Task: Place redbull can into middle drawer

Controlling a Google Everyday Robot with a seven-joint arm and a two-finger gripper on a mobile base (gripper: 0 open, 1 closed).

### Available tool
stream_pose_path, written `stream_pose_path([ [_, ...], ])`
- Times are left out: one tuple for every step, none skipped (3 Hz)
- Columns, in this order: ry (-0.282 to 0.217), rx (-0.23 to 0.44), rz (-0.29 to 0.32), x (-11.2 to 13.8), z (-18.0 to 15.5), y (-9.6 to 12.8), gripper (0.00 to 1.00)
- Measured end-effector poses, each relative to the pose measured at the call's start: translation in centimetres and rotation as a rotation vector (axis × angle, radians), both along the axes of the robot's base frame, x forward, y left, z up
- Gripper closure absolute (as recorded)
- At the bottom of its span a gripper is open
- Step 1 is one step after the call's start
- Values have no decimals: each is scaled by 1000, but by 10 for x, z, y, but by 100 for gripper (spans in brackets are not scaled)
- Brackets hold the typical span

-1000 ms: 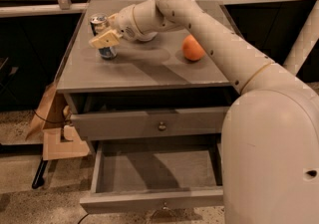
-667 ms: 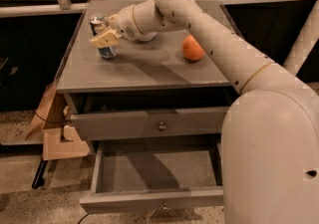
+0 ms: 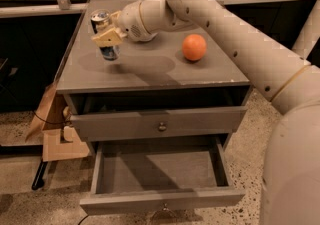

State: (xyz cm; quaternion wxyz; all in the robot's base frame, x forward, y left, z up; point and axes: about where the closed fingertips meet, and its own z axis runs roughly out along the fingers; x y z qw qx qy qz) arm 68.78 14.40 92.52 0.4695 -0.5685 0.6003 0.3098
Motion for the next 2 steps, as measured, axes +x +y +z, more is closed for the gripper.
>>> stream_pose_path([
  [18,24,-46,-54,26,-12,100],
  [56,-19,-37,-76,-2,-13,100],
])
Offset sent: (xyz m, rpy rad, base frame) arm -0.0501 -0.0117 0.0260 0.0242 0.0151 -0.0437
